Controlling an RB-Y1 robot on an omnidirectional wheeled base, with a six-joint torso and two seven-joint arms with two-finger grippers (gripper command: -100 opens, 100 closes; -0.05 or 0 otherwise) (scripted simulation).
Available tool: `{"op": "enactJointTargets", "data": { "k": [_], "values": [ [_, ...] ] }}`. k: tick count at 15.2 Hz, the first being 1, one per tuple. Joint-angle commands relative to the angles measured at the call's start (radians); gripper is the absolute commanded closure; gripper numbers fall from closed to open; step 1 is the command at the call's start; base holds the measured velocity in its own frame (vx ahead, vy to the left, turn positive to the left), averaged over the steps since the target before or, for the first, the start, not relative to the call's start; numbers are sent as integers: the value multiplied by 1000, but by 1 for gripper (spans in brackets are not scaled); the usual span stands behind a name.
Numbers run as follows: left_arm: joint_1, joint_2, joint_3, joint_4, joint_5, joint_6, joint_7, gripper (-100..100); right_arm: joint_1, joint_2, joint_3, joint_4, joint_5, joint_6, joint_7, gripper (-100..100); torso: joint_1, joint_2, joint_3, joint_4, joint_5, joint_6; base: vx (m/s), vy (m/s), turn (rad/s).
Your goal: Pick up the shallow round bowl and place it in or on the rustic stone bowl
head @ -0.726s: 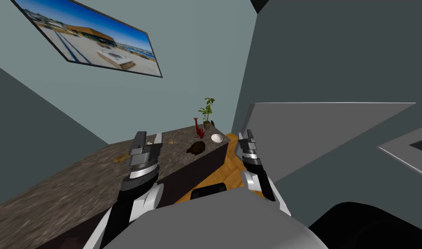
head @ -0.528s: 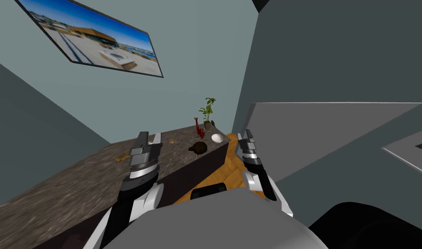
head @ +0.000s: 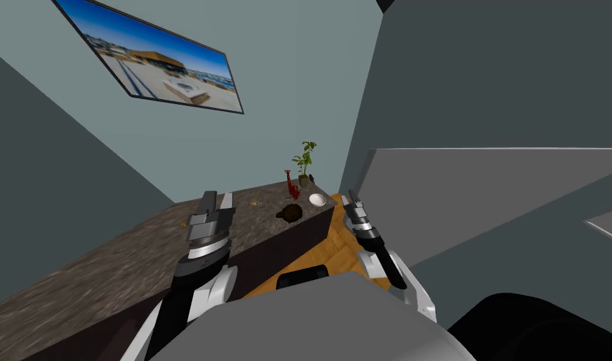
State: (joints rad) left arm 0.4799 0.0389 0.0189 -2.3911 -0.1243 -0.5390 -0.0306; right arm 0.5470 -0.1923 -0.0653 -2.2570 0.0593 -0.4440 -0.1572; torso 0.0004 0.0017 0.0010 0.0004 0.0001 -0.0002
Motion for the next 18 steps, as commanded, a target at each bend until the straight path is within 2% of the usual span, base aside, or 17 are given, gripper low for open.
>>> {"op": "enactJointTargets", "data": {
  "k": [1, 3, 4, 7, 8, 11, 12, 13, 15, 18],
  "values": [
    [0, 0, 0, 0, 0, 0, 0, 0, 0, -50, -4, 22, 32, 6, -4, -100, 0, 0, 0, 0, 0, 0, -25, 15, 111],
    [0, 0, 0, 0, 0, 0, 0, 0, 0, -70, -4, 22, 32, 6, -4, -100, 0, 0, 0, 0, 0, 0, -18, 10, 58],
    [0, 0, 0, 0, 0, 0, 0, 0, 2, -107, -8, 37, 58, 11, -8, -100, 0, 0, 0, 0, 0, 0, -13, 12, 69],
    [0, 0, 0, 0, 0, 0, 0, 0, 4, -167, -11, 54, 86, 16, -12, -100, 0, 0, 0, 0, 0, 0, -16, 15, 121],
    [0, 0, 0, 0, 0, 0, 0, 0, 4, -167, -11, 54, 86, 16, -12, -100, 0, -1, 0, 0, 0, 0, -11, 8, 42],
    [0, 0, 0, 0, 0, 0, 0, 0, 10, -246, -18, 90, 148, 26, -20, -100, 0, -1, 0, 0, 0, 0, -16, 16, 121],
    [0, 0, 0, 0, 0, 0, 0, 0, 10, -270, -18, 90, 148, 26, -20, -100, 0, -1, 0, 0, 0, 0, -18, 18, 133],
    [0, 0, 0, 0, 0, 0, 0, 0, 13, -292, -21, 109, 181, 32, -24, -100, 0, -1, 0, 0, 0, 0, -17, 20, 158],
    [0, 0, 0, 0, 0, 0, 0, 0, 13, -322, -21, 109, 181, 32, -24, -100, 0, -1, 0, 0, 0, 0, -14, 17, 86],
    [0, 0, 0, 0, 0, 0, 0, 0, 22, -399, -27, 150, 251, 42, -33, -100, 0, -1, -1, 0, 0, 0, -12, 20, 148]
  ]
}}
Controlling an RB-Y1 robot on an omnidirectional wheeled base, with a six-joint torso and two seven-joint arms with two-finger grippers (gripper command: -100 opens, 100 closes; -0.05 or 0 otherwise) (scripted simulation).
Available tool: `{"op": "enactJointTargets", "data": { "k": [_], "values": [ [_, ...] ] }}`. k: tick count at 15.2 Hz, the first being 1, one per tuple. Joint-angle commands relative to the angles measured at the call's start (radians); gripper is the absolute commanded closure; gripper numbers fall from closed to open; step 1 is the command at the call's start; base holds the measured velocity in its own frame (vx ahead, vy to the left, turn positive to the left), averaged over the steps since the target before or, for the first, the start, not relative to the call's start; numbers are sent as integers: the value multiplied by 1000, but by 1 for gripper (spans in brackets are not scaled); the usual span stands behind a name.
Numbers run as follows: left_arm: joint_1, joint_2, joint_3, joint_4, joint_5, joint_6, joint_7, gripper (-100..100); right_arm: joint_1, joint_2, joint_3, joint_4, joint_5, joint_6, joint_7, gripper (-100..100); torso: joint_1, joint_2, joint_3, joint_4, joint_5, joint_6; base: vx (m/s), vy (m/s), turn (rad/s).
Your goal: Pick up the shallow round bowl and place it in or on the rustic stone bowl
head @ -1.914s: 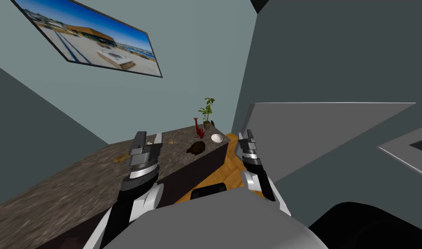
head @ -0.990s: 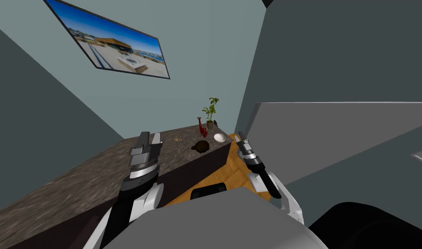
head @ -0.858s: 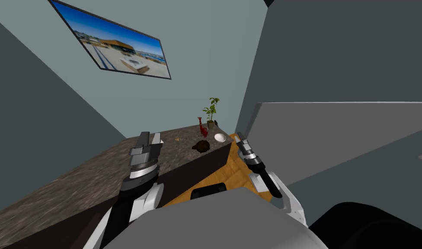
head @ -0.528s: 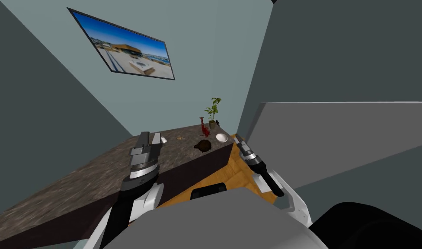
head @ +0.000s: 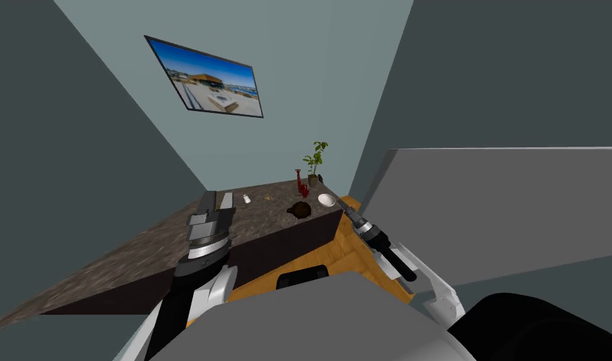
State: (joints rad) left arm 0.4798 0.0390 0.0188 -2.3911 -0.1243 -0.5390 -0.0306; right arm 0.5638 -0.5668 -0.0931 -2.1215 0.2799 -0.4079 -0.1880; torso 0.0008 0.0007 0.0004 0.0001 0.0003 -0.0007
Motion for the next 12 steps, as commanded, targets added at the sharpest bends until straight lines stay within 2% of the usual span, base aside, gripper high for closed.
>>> {"op": "enactJointTargets", "data": {
  "k": [1, 2, 5, 7, 8, 9, 10, 12],
  "values": [
    [0, 0, 0, 0, 0, 0, 0, 0, 5, -50, 0, 14, 31, 6, -2, -100, 0, 0, 0, 0, 0, 0, -11, 18, 160],
    [0, 0, 0, 0, 0, 0, 0, 0, 5, -54, 0, 14, 31, 6, -2, -100, 0, 0, 0, 0, 0, 0, -8, 11, 31],
    [0, 0, 0, 0, 0, 0, 0, 0, 16, -132, -4, 57, 104, 16, -11, -100, 0, 0, 0, 0, 0, 0, -8, 21, 156],
    [0, 0, 0, 0, 0, 0, 0, 0, 16, -161, -4, 57, 104, 16, -11, -100, 0, 0, 0, 0, 0, 0, -7, 16, 107],
    [0, 0, 0, 0, 0, 0, 0, 0, 22, -196, -5, 79, 142, 21, -15, -100, 0, 0, 0, 0, 0, 1, -4, 19, 121],
    [0, 0, 0, 0, 0, 0, 0, 0, 22, -214, -5, 79, 142, 21, -15, -100, 0, 0, 0, 0, 0, 0, -4, 21, 169],
    [0, 0, 0, 0, 0, 0, 0, 0, 29, -238, -6, 101, 180, 26, -20, -100, 0, -1, 0, 0, 0, 0, -3, 21, 190],
    [0, 0, 0, 0, 0, 0, 0, 0, 29, -267, -6, 101, 181, 26, -20, -100, 0, -1, 0, 0, 0, 0, -1, 14, 107]
  ]
}}
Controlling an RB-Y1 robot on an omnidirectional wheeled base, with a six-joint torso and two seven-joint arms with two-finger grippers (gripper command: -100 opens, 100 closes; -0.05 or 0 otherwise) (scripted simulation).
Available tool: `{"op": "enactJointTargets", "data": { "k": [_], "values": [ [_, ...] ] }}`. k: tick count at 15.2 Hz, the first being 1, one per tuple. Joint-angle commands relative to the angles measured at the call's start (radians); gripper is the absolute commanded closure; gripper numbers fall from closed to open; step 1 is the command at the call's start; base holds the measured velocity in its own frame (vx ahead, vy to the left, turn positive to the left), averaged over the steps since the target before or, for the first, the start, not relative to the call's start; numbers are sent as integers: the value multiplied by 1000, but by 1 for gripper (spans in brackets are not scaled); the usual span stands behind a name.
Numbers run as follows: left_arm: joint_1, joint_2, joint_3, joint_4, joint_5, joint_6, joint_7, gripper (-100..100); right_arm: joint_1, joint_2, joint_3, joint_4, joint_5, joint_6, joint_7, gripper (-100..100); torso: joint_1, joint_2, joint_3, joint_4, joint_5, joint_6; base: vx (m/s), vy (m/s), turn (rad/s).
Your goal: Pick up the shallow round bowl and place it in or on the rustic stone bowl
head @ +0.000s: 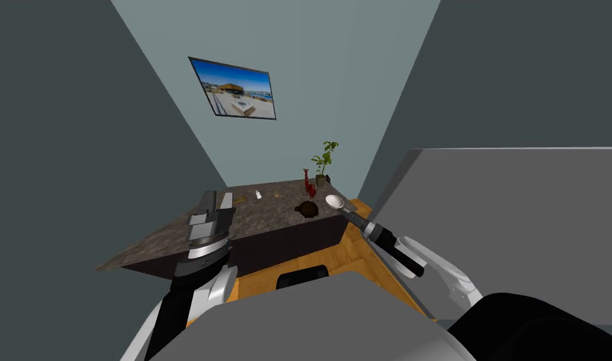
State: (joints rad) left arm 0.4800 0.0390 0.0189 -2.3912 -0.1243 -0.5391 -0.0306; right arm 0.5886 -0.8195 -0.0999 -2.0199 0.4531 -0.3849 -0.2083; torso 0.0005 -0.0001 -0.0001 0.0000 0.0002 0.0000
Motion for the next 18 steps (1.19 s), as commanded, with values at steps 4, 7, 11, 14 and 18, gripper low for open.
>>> {"op": "enactJointTargets", "data": {
  "k": [4, 7, 11, 14, 18],
  "values": [
    [0, 0, 0, 0, 0, 0, 0, 0, 20, -120, 0, 45, 85, 11, -8, -100, 0, 0, 0, 0, 0, -1, 2, 20, 165],
    [0, 0, 0, 0, 0, 0, 0, 0, 29, -171, 1, 67, 124, 15, -12, -100, 0, -1, -1, 0, 0, -1, 9, 16, 149],
    [0, 0, 0, 0, 0, 0, 0, 0, 48, -270, 4, 112, 202, 21, -21, -100, 0, -1, -1, 0, 0, -1, 10, 13, 174],
    [0, 0, 0, 0, 0, 0, 0, 0, 68, -343, 9, 156, 270, 27, -28, -100, 0, -2, -1, 0, 0, 0, 18, 15, 186],
    [0, 0, 0, 0, 0, 0, 0, 0, 79, -410, 12, 177, 314, 29, -32, -100, 0, -1, -1, 0, 0, -1, 15, 8, 134]
  ]
}}
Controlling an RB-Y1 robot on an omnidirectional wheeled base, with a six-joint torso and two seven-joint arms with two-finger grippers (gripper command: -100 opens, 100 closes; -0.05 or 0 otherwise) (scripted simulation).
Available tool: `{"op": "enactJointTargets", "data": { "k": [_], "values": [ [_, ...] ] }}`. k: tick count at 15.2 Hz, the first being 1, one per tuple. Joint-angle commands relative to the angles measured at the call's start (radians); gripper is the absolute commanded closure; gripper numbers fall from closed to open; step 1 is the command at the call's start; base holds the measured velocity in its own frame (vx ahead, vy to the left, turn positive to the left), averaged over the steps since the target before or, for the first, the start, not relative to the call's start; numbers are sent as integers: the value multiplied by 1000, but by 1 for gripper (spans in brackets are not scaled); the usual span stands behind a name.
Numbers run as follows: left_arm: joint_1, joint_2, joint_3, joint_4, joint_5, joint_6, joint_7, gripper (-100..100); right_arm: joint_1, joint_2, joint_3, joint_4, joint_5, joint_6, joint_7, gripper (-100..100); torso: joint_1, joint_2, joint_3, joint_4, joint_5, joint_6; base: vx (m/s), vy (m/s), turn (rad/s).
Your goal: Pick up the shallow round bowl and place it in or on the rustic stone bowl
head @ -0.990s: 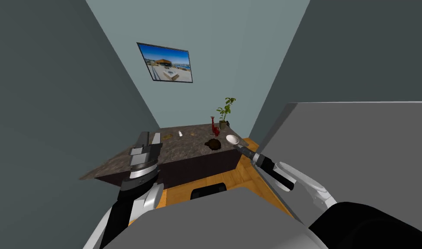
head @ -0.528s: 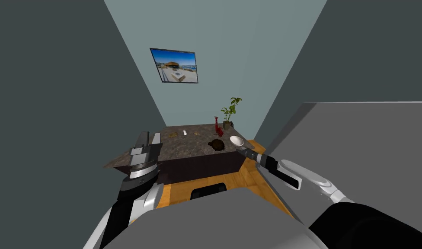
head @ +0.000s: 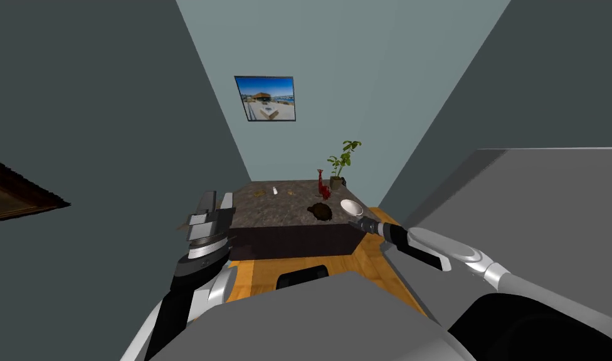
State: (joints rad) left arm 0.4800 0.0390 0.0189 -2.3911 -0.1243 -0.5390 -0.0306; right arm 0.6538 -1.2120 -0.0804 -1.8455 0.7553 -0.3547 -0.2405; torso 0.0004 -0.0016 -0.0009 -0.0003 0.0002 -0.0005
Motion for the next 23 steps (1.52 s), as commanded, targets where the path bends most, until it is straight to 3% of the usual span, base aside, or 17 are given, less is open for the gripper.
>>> {"op": "enactJointTargets", "data": {
  "k": [1, 3, 17, 23],
  "values": [
    [0, 0, 0, 0, 0, 0, 0, 0, 25, -50, -4, 24, 48, 1, -3, -100, 0, 0, 0, 0, 0, 0, 19, 7, 217],
    [0, 0, 0, 0, 0, 0, 0, 0, 25, -61, -4, 24, 48, 1, -3, -100, 0, 0, 0, 0, 0, 0, 17, 3, 106],
    [0, 0, 0, 0, 0, 0, 0, 0, 121, -341, 43, 159, 285, 0, -24, -100, 0, -1, -1, 0, 0, 0, 25, 0, 160],
    [0, 0, 0, 0, 0, 0, 0, 0, 162, -421, 72, 198, 356, -7, -30, -100, 0, -2, -1, 0, 0, 0, 31, -6, 156]
  ]
}}
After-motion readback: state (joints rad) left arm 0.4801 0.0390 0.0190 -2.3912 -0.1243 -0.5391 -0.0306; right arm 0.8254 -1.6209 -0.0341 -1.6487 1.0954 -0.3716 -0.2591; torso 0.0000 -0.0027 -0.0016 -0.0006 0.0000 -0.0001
